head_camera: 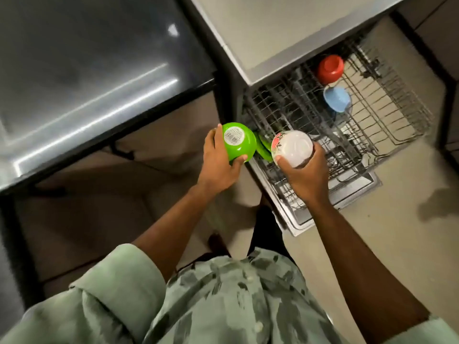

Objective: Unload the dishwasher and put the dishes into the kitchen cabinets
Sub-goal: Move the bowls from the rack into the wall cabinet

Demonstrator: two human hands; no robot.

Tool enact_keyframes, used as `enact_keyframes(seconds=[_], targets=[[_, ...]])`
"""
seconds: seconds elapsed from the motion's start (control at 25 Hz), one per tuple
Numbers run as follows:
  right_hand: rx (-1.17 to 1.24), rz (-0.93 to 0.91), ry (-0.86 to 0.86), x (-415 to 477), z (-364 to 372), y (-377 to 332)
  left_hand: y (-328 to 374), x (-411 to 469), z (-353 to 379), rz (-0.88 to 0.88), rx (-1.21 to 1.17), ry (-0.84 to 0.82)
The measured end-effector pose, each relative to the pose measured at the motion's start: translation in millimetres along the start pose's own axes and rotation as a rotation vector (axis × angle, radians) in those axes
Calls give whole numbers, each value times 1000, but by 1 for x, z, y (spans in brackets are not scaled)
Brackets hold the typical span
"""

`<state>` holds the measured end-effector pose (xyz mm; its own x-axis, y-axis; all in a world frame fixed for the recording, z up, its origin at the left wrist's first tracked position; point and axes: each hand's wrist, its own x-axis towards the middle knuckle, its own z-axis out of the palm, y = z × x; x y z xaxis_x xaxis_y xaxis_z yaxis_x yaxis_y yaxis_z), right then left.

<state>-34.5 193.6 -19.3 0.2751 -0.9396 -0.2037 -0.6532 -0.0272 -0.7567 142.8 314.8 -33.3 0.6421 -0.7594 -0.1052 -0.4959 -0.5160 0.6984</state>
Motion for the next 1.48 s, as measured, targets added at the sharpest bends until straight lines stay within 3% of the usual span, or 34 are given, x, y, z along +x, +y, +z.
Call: enact_keyframes(seconds=[0.44,0.64,1.0,1.12,1.32,1.48], targets=[[47,-428,-333,-164,79,-128,-91,-181,-187,-210,-88,479],[37,-669,-516,-199,114,-197,-117,-213,-244,-372,-96,701],[177,-1016,-796,-230,175,-343,-106,-234,-357,-459,-115,1070],[199,-1090,-886,-235,183,-383,-96,-237,-390,-432,-142,1182],[252,-1216,-942,-244,184,-472,-88,-238,-464,-346,-84,1226],[330,-1369,-821,-246,191,-572,-88,-215,-557,-141,-31,1204]])
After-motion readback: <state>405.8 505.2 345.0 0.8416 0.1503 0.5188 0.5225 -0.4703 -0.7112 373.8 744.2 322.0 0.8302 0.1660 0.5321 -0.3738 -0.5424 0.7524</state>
